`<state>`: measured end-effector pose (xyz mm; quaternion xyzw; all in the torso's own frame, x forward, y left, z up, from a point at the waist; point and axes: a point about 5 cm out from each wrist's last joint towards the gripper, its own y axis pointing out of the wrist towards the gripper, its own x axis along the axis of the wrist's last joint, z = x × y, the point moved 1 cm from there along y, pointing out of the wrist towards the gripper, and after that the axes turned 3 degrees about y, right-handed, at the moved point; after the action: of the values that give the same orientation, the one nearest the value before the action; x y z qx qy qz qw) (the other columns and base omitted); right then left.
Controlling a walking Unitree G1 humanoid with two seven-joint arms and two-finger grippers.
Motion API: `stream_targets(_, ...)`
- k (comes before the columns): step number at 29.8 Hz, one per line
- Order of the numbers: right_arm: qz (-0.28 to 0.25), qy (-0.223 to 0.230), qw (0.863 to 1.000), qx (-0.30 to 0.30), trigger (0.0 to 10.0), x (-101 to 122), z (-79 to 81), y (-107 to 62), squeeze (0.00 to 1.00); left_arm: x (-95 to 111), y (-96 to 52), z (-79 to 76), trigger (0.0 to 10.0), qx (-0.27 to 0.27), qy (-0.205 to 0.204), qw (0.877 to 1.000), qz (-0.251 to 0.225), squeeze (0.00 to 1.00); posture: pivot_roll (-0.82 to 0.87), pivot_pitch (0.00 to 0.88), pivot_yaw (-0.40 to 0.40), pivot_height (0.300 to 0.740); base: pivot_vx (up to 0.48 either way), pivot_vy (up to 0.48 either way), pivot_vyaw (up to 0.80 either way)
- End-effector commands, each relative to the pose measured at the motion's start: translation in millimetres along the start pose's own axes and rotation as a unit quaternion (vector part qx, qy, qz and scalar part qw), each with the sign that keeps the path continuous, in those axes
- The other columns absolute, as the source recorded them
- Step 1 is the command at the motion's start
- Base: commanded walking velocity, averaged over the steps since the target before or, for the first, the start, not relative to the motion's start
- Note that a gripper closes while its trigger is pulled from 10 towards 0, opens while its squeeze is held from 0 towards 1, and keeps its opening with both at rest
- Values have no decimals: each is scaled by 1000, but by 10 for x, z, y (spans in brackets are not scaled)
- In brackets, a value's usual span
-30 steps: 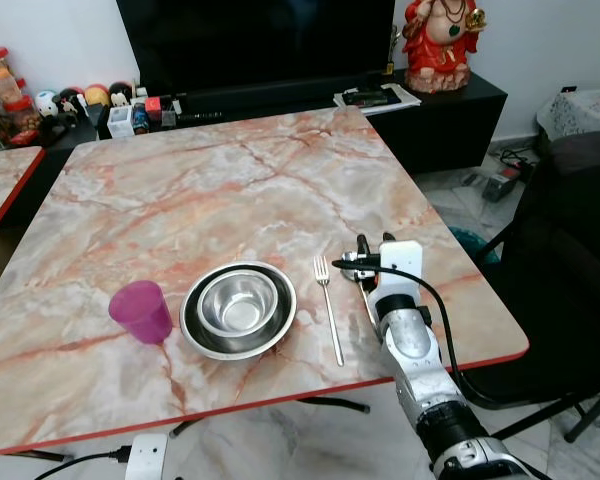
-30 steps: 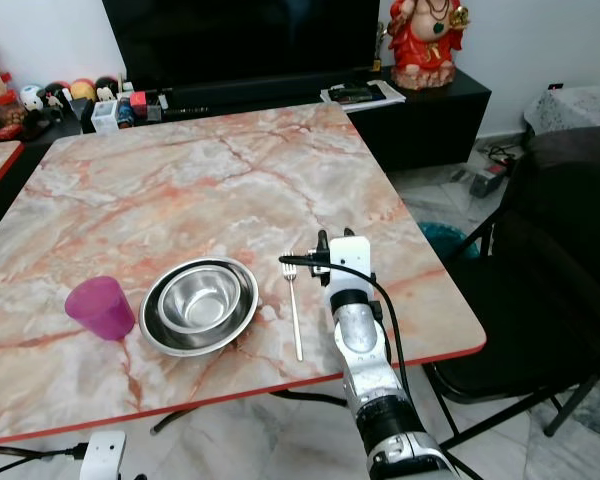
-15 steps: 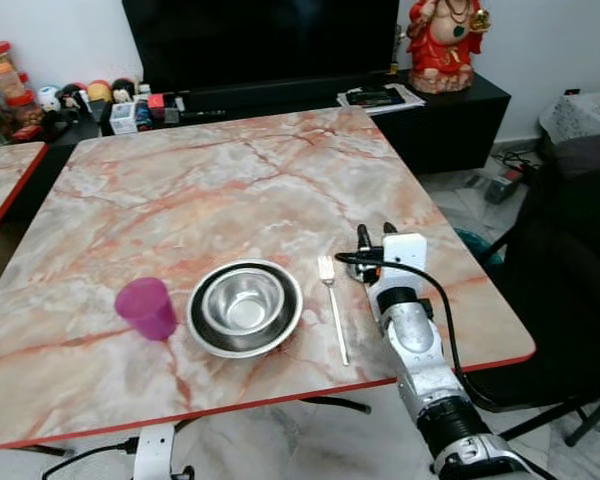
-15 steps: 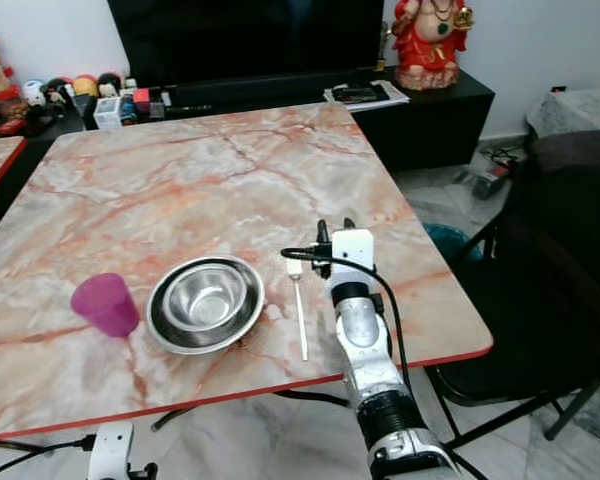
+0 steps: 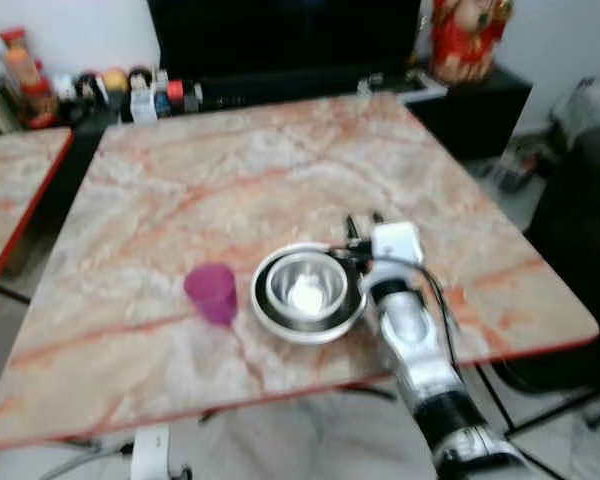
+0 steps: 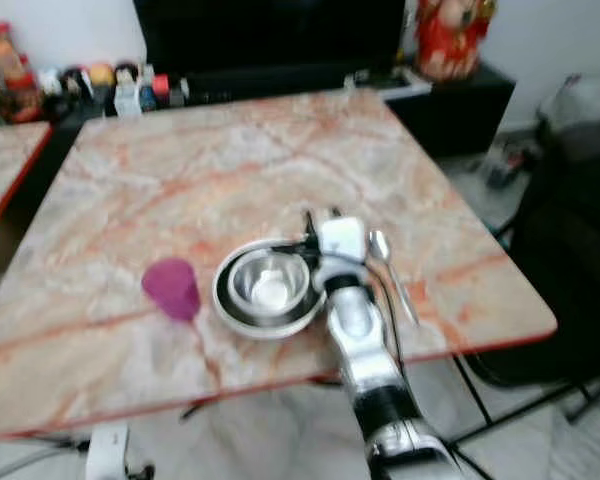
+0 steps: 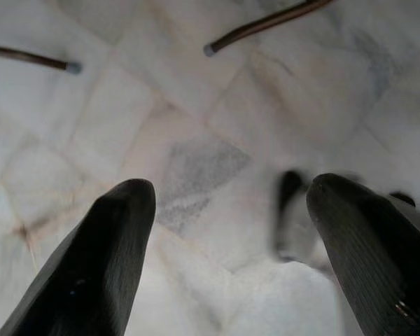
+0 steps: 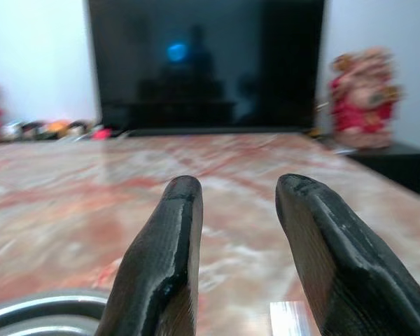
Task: Setting the table
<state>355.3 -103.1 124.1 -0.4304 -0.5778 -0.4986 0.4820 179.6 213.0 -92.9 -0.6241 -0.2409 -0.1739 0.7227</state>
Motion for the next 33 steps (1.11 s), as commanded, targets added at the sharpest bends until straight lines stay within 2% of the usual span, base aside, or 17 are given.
stream_targets(1, -11, 8, 1000, 13, 10000, 81, 102, 47, 0, 49, 5, 74, 10000, 12, -5, 1000, -7, 0, 0, 0, 20, 740, 0, 435, 0)
stream_targets(18, -34, 12, 999, 29, 10000, 194, 197, 71, 0, 57, 3, 115, 10000, 18, -4, 1000, -12, 0, 6, 0, 24, 740, 0, 433, 0)
stream_targets(21, -38, 13, 999, 32, 10000, 219, 214, 79, 0, 65, 3, 119, 10000, 19, -6, 1000, -15, 0, 9, 0, 21, 740, 0, 435, 421)
stream_targets(29, -35, 18, 999, 38, 10000, 208, 246, 72, 0, 38, -3, 124, 10000, 20, -6, 1000, -13, 0, 15, 0, 20, 740, 0, 418, 55)
stream_targets(33, -30, 14, 998, 48, 10000, 171, 287, 46, 0, 15, -7, 133, 10000, 22, -6, 1000, -12, 0, 20, 0, 15, 740, 0, 0, 200)
